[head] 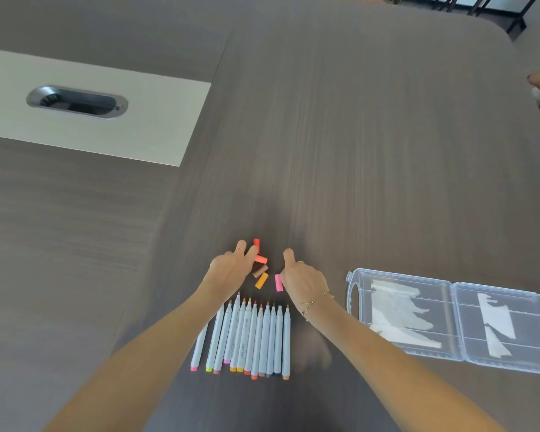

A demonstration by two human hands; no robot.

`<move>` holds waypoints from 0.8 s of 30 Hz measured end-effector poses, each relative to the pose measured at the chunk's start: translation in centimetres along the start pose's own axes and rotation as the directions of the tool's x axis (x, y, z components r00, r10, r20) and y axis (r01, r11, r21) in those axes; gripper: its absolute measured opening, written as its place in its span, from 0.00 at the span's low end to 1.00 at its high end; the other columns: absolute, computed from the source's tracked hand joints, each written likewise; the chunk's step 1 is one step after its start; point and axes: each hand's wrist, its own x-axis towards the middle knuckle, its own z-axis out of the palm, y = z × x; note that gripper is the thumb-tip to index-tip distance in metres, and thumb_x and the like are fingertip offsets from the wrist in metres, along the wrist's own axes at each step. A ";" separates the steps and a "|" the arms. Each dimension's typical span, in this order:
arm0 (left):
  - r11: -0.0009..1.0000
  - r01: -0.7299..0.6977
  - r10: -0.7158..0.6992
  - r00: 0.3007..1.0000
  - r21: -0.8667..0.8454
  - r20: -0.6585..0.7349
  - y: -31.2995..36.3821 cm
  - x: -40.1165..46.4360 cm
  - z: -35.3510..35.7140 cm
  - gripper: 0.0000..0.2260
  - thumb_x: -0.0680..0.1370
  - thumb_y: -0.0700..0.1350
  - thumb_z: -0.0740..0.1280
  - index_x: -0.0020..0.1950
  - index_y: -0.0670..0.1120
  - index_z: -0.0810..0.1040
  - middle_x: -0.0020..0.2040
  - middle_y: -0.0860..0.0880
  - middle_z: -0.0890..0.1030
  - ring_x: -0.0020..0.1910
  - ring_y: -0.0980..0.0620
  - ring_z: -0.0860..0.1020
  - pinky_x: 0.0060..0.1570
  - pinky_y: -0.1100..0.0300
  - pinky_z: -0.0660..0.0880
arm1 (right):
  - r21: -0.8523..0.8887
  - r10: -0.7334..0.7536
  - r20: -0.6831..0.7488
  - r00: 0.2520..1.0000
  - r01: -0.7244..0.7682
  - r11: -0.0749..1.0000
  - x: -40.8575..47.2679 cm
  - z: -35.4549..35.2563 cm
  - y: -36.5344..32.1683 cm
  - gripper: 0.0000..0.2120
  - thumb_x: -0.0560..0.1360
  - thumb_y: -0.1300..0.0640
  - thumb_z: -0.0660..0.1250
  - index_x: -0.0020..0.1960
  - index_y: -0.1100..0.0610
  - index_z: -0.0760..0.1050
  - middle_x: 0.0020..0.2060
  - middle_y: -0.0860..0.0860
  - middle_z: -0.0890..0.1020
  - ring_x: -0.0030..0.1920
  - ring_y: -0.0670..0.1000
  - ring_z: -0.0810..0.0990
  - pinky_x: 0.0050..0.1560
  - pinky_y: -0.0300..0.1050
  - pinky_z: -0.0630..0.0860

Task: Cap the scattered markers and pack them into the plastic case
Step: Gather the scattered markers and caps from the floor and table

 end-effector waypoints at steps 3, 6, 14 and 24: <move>1.000 0.005 -0.005 1.000 0.014 0.001 0.1 0.2 -0.2 0.18 0.80 0.42 0.62 0.69 0.44 0.64 0.65 0.42 0.71 0.41 0.50 0.82 0.36 0.63 0.77 | 0.012 -0.014 -0.007 1.000 0.014 1.000 -0.2 0.1 -0.5 0.19 0.81 0.58 0.57 0.69 0.62 0.58 0.43 0.56 0.77 0.46 0.57 0.82 0.41 0.44 0.75; 0.999 0.036 -0.036 0.998 0.003 -0.044 -0.5 0.5 -0.3 0.16 0.81 0.43 0.61 0.68 0.44 0.64 0.64 0.43 0.70 0.41 0.51 0.81 0.34 0.64 0.75 | 0.062 0.026 0.001 1.000 -0.026 0.998 0.0 0.6 -1.1 0.22 0.82 0.47 0.50 0.68 0.61 0.59 0.39 0.54 0.75 0.42 0.55 0.82 0.41 0.44 0.76; 0.948 -0.077 0.060 0.996 0.309 0.065 -4.2 -0.6 -0.5 0.32 0.78 0.33 0.62 0.77 0.40 0.48 0.63 0.41 0.66 0.66 0.46 0.65 0.59 0.60 0.72 | 0.020 0.119 0.104 0.987 -0.122 0.992 0.4 1.8 -2.2 0.15 0.82 0.58 0.53 0.67 0.62 0.61 0.44 0.55 0.78 0.45 0.54 0.82 0.39 0.44 0.72; 1.000 0.018 -0.019 0.994 0.016 0.111 -5.6 -3.5 -0.7 0.10 0.81 0.39 0.60 0.61 0.43 0.67 0.50 0.49 0.76 0.34 0.52 0.73 0.23 0.64 0.65 | -0.192 -0.125 -0.062 0.990 0.111 0.975 2.5 -1.1 -2.0 0.16 0.78 0.61 0.62 0.64 0.64 0.65 0.51 0.57 0.76 0.37 0.57 0.81 0.30 0.44 0.70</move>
